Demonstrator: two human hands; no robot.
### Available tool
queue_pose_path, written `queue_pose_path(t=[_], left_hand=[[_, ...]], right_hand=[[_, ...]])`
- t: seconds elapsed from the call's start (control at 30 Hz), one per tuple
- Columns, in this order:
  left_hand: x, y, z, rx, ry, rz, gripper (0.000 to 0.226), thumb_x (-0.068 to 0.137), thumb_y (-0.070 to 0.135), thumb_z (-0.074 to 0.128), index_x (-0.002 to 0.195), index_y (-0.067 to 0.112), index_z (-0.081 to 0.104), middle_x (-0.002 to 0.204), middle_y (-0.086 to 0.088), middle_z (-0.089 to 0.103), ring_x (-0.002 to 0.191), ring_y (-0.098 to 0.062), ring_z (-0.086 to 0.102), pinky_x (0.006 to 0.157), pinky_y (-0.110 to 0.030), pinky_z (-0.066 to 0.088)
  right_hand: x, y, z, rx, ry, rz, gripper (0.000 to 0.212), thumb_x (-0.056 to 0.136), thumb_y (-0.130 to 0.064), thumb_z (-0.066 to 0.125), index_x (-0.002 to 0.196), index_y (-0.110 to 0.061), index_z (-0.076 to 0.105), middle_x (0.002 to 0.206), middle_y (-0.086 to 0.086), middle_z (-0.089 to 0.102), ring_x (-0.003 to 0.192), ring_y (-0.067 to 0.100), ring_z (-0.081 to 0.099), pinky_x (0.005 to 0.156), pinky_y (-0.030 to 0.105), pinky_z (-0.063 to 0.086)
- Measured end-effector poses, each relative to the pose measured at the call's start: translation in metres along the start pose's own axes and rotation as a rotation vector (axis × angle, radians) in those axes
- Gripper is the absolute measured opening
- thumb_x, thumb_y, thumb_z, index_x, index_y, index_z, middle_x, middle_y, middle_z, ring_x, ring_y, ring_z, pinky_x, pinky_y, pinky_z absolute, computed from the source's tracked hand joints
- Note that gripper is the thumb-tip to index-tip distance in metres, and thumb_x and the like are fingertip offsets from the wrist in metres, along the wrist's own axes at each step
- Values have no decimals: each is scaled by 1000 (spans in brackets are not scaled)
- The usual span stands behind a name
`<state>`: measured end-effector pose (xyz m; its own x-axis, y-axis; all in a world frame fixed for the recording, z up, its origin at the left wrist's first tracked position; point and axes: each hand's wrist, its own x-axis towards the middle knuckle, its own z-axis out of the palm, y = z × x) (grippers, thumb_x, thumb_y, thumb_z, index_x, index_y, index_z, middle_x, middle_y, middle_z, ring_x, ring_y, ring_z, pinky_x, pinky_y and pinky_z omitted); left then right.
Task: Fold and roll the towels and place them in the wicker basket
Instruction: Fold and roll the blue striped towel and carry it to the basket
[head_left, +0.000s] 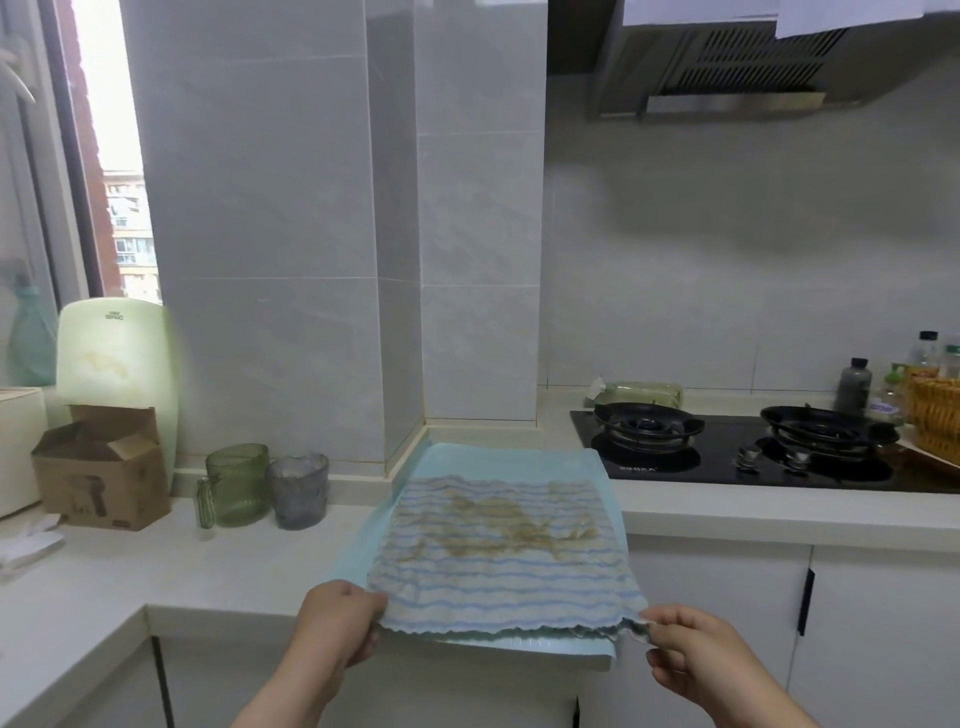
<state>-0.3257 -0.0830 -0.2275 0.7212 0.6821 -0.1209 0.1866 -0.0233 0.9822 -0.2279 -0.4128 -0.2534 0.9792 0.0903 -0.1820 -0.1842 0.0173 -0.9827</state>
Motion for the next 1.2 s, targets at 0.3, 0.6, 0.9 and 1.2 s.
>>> queue_pose_path(t=[0.3, 0.6, 0.9, 1.2], left_hand=[[4, -2, -4, -98, 81, -58, 14, 78, -8, 57, 69, 4, 57, 62, -16, 52, 58, -24, 48, 56, -32, 47], [12, 4, -5, -15, 30, -44, 20, 72, -19, 52, 68, 0, 54, 67, -16, 50, 58, -24, 50, 52, -32, 53], [14, 19, 3, -24, -156, -214, 13, 81, -3, 59, 91, 4, 63, 82, -15, 65, 73, -25, 59, 60, -29, 51], [19, 29, 6, -107, -238, -342, 11, 91, 17, 61, 96, 7, 60, 67, -8, 59, 41, -15, 49, 34, -13, 38]], right_hand=[[2, 3, -1, -34, 34, -44, 11, 91, 7, 56, 86, 4, 66, 60, 13, 59, 55, 22, 54, 50, 24, 51], [-3, 4, 1, 43, 59, -4, 16, 89, 11, 50, 82, 8, 63, 60, 15, 57, 57, 23, 54, 54, 27, 57], [-7, 3, 4, -71, 24, -80, 5, 85, 14, 61, 83, 10, 64, 62, 16, 57, 53, 21, 51, 49, 27, 52], [-3, 3, -1, -13, 3, -65, 13, 88, 7, 60, 78, 0, 62, 58, 10, 55, 56, 20, 52, 51, 26, 52]])
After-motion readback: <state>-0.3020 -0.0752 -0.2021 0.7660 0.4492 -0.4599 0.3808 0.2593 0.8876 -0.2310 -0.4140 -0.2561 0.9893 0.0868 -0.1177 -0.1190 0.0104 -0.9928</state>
